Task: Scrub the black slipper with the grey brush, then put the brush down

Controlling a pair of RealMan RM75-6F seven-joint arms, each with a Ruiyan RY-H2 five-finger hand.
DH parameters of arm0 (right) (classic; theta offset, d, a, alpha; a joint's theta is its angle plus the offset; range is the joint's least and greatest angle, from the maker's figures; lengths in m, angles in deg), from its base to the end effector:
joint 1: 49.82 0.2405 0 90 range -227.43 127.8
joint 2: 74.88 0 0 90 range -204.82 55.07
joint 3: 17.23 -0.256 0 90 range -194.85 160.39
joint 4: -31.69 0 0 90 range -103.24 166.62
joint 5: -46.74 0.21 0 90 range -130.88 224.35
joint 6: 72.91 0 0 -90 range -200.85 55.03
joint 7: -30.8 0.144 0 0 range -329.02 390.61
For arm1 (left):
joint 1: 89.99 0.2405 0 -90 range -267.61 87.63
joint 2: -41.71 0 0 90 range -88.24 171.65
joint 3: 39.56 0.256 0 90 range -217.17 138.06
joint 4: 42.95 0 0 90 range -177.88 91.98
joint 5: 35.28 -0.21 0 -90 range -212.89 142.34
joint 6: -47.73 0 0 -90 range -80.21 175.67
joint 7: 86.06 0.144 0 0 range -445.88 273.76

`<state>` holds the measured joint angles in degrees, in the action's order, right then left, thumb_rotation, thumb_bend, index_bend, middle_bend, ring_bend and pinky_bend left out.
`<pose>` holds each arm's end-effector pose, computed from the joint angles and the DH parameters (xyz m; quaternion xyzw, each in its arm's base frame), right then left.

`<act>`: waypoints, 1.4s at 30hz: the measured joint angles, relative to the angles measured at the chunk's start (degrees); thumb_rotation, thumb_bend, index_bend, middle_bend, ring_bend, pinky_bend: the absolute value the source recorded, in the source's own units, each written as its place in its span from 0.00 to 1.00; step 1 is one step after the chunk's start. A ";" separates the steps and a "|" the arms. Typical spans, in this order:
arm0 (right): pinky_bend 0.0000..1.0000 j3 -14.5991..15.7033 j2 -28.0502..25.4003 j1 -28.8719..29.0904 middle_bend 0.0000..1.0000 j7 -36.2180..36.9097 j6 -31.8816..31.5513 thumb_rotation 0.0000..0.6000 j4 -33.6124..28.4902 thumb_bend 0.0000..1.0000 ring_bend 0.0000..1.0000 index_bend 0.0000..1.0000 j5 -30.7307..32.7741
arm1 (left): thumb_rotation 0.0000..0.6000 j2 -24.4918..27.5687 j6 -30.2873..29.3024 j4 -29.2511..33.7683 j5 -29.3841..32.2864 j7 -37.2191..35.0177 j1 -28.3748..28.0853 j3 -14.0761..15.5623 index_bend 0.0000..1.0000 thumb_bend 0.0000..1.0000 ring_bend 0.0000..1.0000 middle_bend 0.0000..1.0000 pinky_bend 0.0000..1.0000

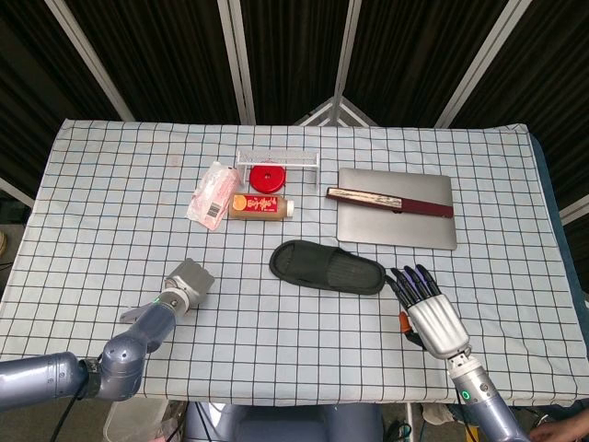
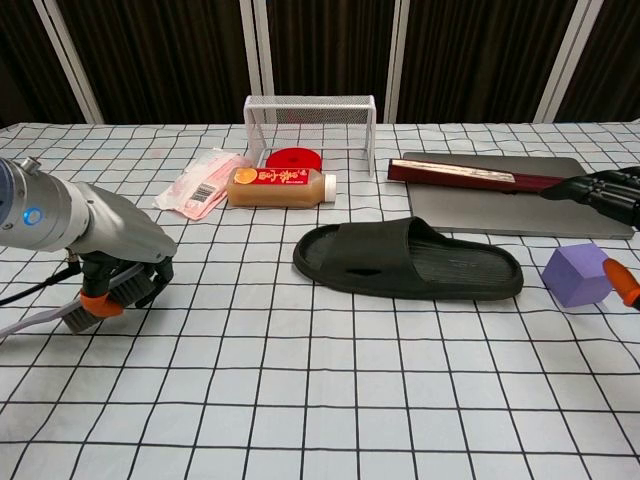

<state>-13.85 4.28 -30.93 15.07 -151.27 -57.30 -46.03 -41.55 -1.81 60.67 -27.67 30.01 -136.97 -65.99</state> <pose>-0.2385 -0.2153 0.0455 0.7379 -0.2953 0.3929 0.4625 -0.1253 0.3243 -0.0169 -0.8867 -0.2478 0.0366 0.3886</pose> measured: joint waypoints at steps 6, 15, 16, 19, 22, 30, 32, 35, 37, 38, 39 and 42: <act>0.00 -0.37 -0.24 -0.39 0.08 0.54 0.01 0.87 0.40 0.72 0.00 0.00 0.23 | 1.00 0.27 2.24 -1.07 -1.74 -5.92 -2.45 3.47 0.02 0.28 0.14 0.11 0.33; 0.00 -0.44 -0.76 -1.00 0.08 0.85 -0.24 0.87 0.36 0.72 0.00 0.00 -0.33 | 1.00 4.40 11.10 0.28 -0.85 -20.21 -4.19 3.84 0.00 0.16 0.02 0.00 0.21; 0.00 -0.43 -0.80 -1.07 0.08 0.80 -0.27 0.87 0.32 0.72 0.00 0.00 -0.41 | 1.00 5.15 12.45 0.56 -1.55 -22.11 -4.18 3.81 0.00 0.14 0.01 0.00 0.21; 0.00 -0.43 -1.15 -1.36 0.06 0.56 -0.64 0.87 0.05 0.71 0.00 0.00 -0.63 | 1.00 7.30 15.88 1.62 -4.40 -27.27 -3.60 3.25 0.00 0.11 0.01 0.00 0.21; 0.00 -0.47 -1.77 -1.88 0.03 0.49 -1.70 0.87 -0.50 0.67 0.00 0.00 -0.94 | 1.00 10.53 19.67 3.97 -9.00 -32.45 -1.48 1.53 0.00 0.10 0.01 0.00 0.20; 0.00 -0.36 -4.77 -5.22 0.00 3.11 -6.79 0.87 -2.33 0.60 0.00 0.00 -1.52 | 1.00 19.55 25.50 14.36 -29.28 -42.63 16.91 -6.70 0.00 0.04 0.00 0.00 0.03; 0.00 0.08 -5.75 -6.09 0.00 3.52 -6.86 0.87 -3.18 0.58 0.00 0.00 -0.76 | 1.00 20.41 25.02 16.68 -37.21 -44.90 24.61 -8.67 0.00 0.01 0.00 0.00 0.01; 0.00 0.67 -6.81 -7.02 0.00 3.36 -6.23 0.87 -4.52 0.55 0.00 0.00 0.84 | 1.00 20.05 23.17 18.68 -50.97 -49.68 35.54 -10.48 0.00 0.00 0.00 0.00 0.00; 0.00 0.79 -7.38 -7.52 0.00 2.75 -5.86 0.87 -5.44 0.54 0.00 0.00 2.09 | 1.00 18.93 21.22 19.06 -61.50 -55.58 42.61 -11.02 0.00 0.00 0.00 0.00 0.00; 0.00 0.78 -7.67 -7.81 0.00 2.15 -5.64 0.87 -6.09 0.54 0.00 0.00 2.86 | 1.00 18.37 20.17 18.90 -66.08 -58.85 45.19 -11.08 0.00 0.00 0.00 0.00 0.00; 0.00 0.77 -7.85 -7.98 0.00 1.80 -5.42 0.87 -6.60 0.53 0.00 0.00 3.33 | 1.00 17.80 18.89 18.49 -70.71 -62.50 47.49 -11.03 0.00 0.00 0.00 0.00 0.00; 0.00 0.82 -8.48 -8.18 0.00 0.96 -4.30 0.87 -8.03 0.51 0.00 0.00 3.91 | 1.00 15.97 12.51 14.88 -86.50 -76.60 53.45 -9.96 0.00 0.00 0.00 0.00 0.00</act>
<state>-13.03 -4.19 -39.11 16.02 -155.57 -65.33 -42.12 -25.57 10.71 75.55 -114.17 -46.59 -83.52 -75.95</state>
